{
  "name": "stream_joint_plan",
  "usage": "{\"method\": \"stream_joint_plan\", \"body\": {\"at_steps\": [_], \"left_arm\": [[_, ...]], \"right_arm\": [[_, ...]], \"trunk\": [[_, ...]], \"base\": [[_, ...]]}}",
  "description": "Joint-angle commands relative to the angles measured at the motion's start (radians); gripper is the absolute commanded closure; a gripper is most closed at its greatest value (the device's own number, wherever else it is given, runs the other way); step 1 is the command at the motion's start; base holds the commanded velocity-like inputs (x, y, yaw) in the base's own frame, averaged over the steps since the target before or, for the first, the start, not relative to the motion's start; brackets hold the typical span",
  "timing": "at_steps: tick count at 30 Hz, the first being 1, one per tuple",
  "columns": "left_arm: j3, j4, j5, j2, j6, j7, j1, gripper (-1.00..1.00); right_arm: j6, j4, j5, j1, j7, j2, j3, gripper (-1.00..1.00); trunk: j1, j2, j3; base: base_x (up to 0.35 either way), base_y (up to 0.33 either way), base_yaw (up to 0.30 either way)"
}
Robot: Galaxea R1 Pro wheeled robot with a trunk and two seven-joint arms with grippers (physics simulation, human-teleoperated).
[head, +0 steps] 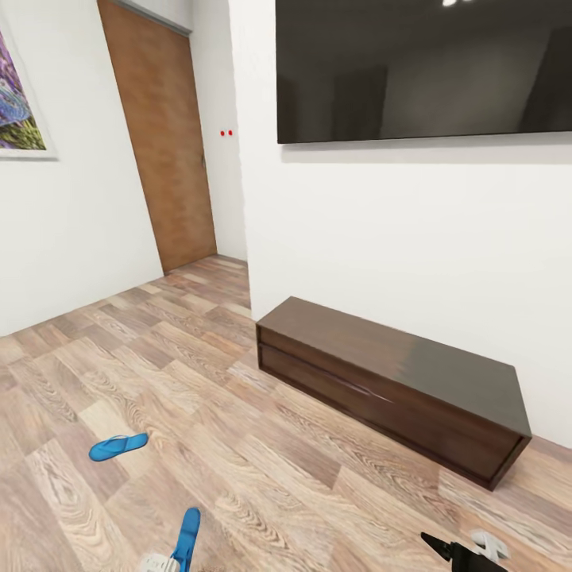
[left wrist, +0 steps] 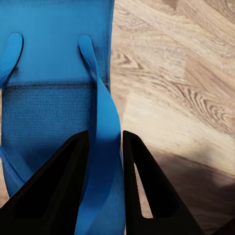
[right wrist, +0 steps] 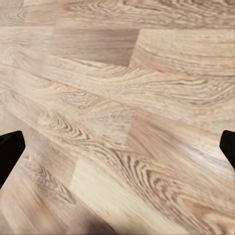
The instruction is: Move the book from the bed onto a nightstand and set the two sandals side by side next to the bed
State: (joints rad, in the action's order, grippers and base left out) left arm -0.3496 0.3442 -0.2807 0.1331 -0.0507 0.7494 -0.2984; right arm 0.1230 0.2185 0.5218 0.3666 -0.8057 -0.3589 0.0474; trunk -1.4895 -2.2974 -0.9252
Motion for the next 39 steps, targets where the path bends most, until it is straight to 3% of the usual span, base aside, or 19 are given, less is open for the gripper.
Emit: {"method": "stream_joint_plan", "body": {"at_steps": [1,39], "left_arm": [[-0.008,-0.001,-0.011,-0.001,-0.006,0.004,-0.001,1.0],[-0.006,-0.001,-0.011,-0.001,-0.005,0.004,-0.001,1.0]], "right_arm": [[0.01,0.001,0.004,0.0,-0.004,0.0,0.005,-1.0],[0.01,0.0,0.004,0.0,-0.004,0.0,0.005,-1.0]], "trunk": [[0.0,0.0,-0.001],[0.0,0.0,-0.001]], "base": [[0.0,0.0,0.286],[0.0,0.0,0.286]]}}
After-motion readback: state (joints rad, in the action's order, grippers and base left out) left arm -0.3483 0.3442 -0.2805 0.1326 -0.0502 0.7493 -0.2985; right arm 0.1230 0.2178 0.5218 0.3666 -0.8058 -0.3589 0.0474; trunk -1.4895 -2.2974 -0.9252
